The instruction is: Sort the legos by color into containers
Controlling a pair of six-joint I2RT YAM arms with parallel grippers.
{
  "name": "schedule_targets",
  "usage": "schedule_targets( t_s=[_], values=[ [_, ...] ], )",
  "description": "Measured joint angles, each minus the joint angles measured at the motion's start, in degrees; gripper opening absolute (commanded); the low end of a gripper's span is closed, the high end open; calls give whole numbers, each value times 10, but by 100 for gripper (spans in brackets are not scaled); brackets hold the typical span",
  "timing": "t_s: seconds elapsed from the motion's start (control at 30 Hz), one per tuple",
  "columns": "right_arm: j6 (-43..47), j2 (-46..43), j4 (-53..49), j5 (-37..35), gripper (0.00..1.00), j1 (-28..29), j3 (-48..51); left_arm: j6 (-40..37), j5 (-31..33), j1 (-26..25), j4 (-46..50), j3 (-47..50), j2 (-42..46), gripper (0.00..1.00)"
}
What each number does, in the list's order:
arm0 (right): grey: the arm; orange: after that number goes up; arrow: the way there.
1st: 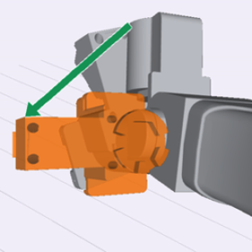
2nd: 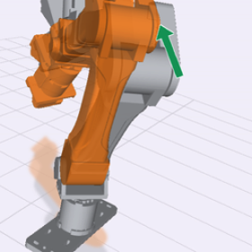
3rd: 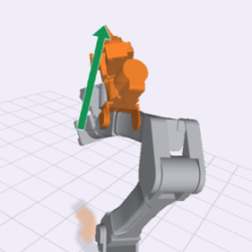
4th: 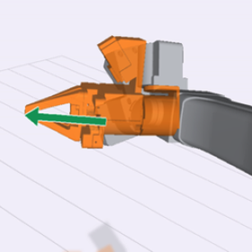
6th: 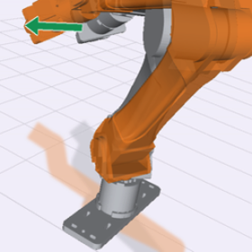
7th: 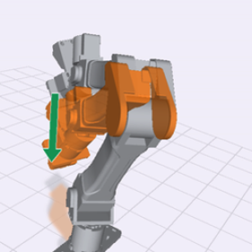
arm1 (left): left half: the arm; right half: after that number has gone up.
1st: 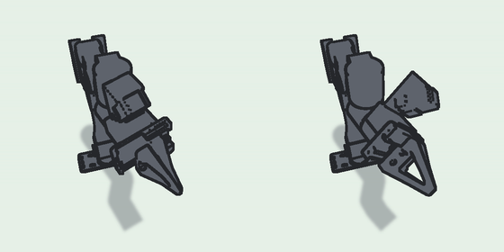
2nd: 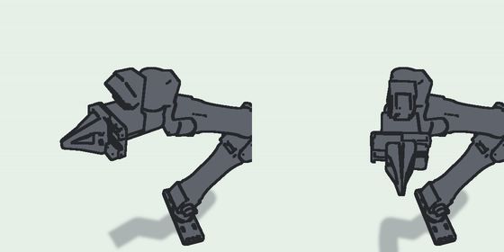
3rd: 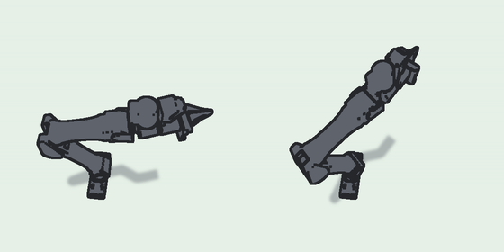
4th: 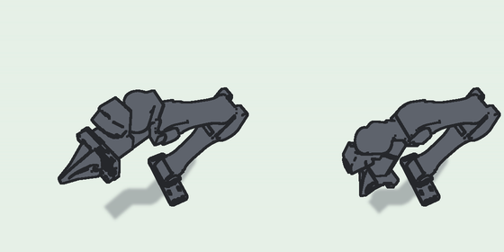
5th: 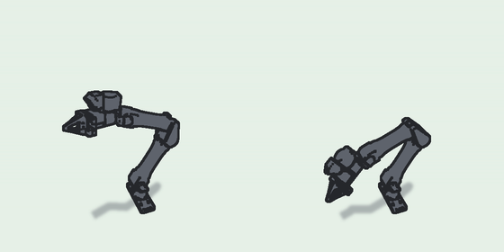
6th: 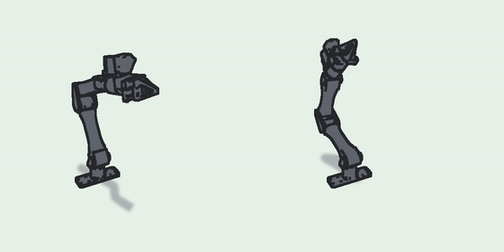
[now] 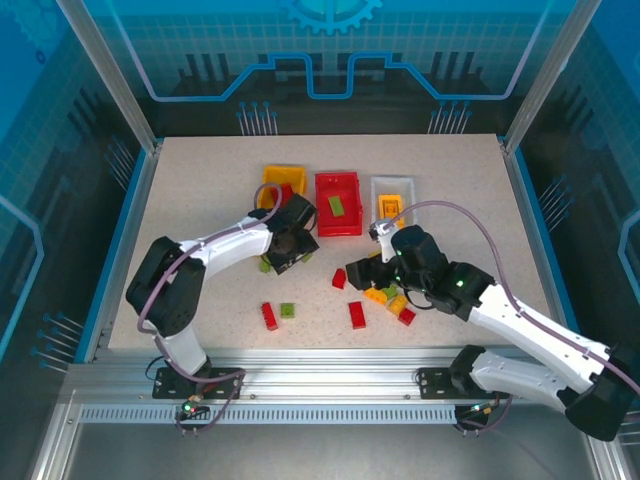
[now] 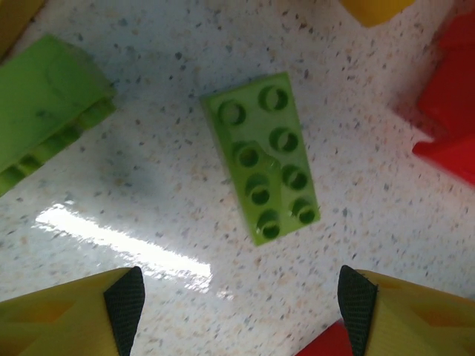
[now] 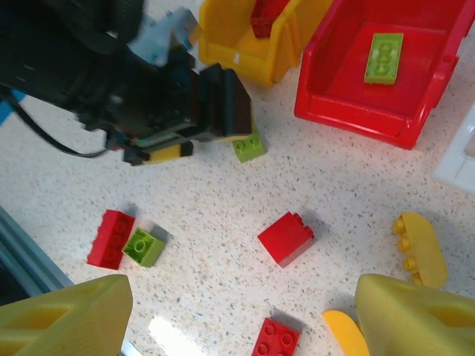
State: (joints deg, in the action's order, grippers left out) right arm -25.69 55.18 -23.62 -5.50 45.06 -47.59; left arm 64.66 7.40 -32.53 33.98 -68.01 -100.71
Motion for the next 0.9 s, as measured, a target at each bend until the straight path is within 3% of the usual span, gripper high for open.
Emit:
schedule_targets(
  t_s=[0.23,0.47,0.53,0.67,0.73,0.9],
  values=[
    [-10,-6,8,0,80,0,0,22,17,11,-5,-36,-47,72],
    [-16,5,12,0,80,3,0,30,23,17,-7,-62,-97,62],
    [-18,5,12,0,80,4,0,30,23,17,-9,-62,-104,56],
    [-20,5,12,0,80,4,0,35,25,17,-14,-57,-110,32],
    [-22,5,13,0,79,4,0,35,25,17,-30,-44,-98,27],
    [-24,4,12,-3,77,4,0,31,41,12,-42,1,-57,26]
  ],
)
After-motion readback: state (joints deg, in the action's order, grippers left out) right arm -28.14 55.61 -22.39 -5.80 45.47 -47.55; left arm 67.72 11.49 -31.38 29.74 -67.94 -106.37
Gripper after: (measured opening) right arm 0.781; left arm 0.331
